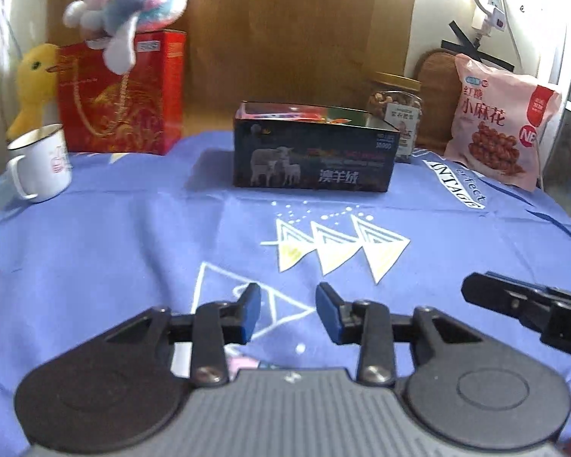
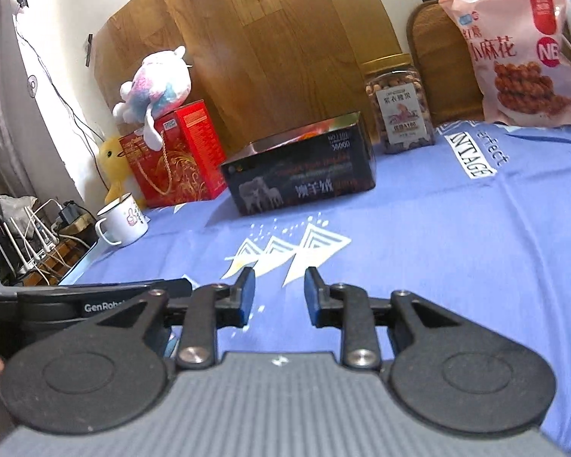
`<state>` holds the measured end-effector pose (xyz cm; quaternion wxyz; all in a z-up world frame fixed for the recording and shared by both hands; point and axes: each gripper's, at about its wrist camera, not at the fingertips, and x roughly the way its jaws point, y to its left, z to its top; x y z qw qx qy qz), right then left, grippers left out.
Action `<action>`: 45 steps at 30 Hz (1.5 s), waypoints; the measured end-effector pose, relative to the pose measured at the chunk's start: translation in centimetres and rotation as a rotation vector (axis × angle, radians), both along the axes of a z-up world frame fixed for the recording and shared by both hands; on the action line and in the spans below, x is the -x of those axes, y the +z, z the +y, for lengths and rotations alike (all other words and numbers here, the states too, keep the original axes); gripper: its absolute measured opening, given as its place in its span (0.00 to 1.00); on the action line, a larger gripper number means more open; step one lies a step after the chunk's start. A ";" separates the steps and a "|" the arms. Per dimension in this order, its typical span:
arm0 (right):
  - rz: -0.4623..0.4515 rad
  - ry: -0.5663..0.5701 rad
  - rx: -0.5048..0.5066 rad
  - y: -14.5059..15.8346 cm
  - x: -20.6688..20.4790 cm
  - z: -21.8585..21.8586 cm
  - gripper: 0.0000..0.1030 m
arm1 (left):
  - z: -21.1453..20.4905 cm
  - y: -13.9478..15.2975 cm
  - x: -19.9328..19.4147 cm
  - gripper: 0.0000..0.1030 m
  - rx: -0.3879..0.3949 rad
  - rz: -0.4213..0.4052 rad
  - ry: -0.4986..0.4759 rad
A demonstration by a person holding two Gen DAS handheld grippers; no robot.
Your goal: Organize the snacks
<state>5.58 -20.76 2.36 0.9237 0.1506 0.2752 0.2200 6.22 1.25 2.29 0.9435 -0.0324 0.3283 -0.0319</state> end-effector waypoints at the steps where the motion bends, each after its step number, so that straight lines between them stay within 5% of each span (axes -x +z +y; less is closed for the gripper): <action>1: -0.001 0.000 0.006 0.0 0.4 0.3 0.30 | 0.0 0.0 0.4 0.34 -0.002 -0.002 0.007; 5: 0.004 0.008 0.024 -0.2 1.8 1.1 0.32 | 0.0 -0.2 1.9 0.43 -0.008 -0.016 0.037; 10: -0.008 -0.001 0.019 0.0 3.5 1.3 0.48 | 0.4 0.1 3.8 0.60 -0.013 -0.049 0.074; 12: -0.010 -0.007 0.011 0.2 4.0 1.3 0.56 | 0.5 0.4 4.7 0.86 -0.021 -0.076 0.085; 14: -0.016 -0.035 -0.004 0.5 4.6 1.2 0.68 | 0.4 0.8 5.7 1.00 -0.037 -0.118 0.094; 16: -0.032 -0.064 -0.012 0.9 5.1 1.1 0.79 | 0.1 1.4 6.6 1.00 -0.072 -0.157 0.108; 22: -0.043 -0.084 -0.029 1.4 5.9 1.1 0.89 | -0.6 2.3 7.4 1.00 -0.110 -0.175 0.114; 45: -0.065 -0.094 -0.021 2.2 6.5 1.0 0.90 | -0.9 2.5 8.0 1.00 -0.131 -0.181 0.148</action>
